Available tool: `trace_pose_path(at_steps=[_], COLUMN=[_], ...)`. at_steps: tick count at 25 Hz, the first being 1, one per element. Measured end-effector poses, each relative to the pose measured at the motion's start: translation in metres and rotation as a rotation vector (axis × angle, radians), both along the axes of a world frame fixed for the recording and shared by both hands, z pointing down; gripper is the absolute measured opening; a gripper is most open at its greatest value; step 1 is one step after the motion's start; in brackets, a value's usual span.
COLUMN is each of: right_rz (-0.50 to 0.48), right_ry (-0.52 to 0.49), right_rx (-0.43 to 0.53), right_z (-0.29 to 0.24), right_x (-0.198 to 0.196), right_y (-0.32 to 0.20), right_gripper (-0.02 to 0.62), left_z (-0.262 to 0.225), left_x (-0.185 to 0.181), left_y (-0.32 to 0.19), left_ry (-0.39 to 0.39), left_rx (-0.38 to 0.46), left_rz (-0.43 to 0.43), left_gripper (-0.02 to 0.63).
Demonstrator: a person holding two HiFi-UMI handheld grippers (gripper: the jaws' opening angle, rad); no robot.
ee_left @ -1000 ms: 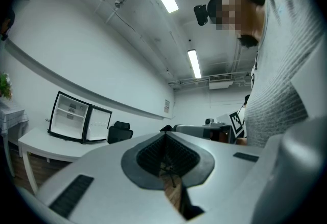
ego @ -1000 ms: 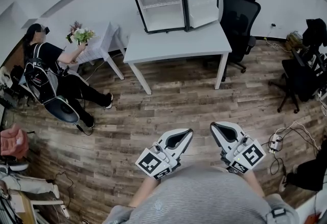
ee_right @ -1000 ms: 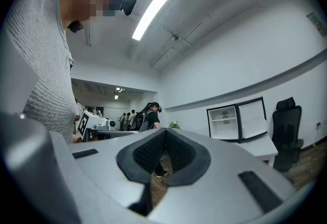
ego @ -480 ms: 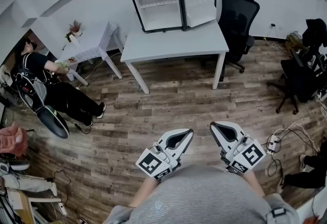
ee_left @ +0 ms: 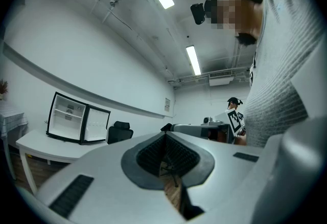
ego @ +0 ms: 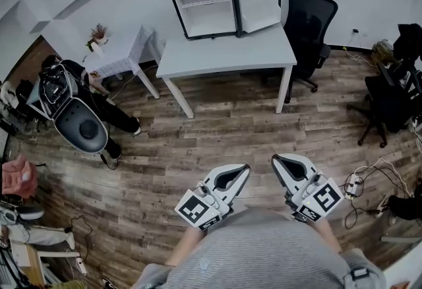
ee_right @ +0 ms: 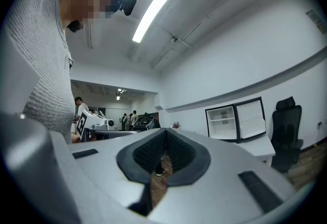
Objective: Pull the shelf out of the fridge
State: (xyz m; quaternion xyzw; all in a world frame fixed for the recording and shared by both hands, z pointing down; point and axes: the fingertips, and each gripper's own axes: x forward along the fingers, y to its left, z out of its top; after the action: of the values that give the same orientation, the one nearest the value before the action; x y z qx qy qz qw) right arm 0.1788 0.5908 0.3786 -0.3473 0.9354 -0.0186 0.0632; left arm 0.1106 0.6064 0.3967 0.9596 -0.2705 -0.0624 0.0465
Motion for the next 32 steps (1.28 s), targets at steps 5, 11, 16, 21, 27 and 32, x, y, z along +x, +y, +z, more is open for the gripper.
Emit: trace_pose_path(at_steps=[5, 11, 16, 21, 27, 32], right_rz=[0.015, 0.025, 0.025, 0.013, 0.006, 0.007], right_ry=[-0.006, 0.002, 0.006, 0.0, -0.004, -0.008], right_rx=[-0.003, 0.001, 0.002, 0.013, 0.007, 0.009], right_z=[0.007, 0.013, 0.013, 0.007, 0.01, 0.012], right_x=[0.002, 0.003, -0.001, -0.013, -0.027, -0.036], right_y=[-0.003, -0.016, -0.035, -0.059, -0.087, -0.117], right_gripper=[0.012, 0.012, 0.012, 0.012, 0.012, 0.012], left_z=[0.008, 0.013, 0.014, 0.009, 0.011, 0.015], left_x=[0.001, 0.001, -0.003, -0.014, -0.029, -0.042], left_y=[-0.006, -0.023, -0.04, -0.065, -0.094, -0.124], left_ry=[-0.002, 0.011, 0.019, 0.018, 0.02, 0.016], left_rx=[-0.001, 0.008, 0.009, 0.015, 0.015, 0.01], left_rz=[0.01, 0.015, 0.013, 0.008, 0.001, -0.006], left_gripper=[0.011, 0.011, 0.011, 0.011, 0.011, 0.011])
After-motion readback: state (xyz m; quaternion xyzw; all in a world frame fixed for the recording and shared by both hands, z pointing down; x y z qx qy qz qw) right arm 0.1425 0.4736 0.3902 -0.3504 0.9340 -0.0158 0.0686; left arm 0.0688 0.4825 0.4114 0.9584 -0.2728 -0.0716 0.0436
